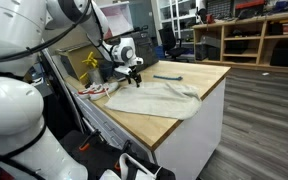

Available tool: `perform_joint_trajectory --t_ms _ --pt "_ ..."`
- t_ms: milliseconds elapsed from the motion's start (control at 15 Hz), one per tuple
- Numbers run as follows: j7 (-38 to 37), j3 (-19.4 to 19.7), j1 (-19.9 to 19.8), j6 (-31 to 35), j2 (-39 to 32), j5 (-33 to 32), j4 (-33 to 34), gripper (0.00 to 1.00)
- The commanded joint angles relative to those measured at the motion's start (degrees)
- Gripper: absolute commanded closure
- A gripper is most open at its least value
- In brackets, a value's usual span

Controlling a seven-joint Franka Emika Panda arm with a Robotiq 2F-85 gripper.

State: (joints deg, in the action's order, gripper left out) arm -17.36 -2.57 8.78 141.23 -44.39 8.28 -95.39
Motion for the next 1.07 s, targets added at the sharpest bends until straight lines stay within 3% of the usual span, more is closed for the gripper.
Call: perform_joint_trajectory --t_ms 0,1000 --pt "0.1 -1.2 -0.7 -2.6 -1.4 1.7 2.5 0.00" --pt "1.5 -3.8 -1.0 -2.0 -1.4 4.0 3.2 0.00"
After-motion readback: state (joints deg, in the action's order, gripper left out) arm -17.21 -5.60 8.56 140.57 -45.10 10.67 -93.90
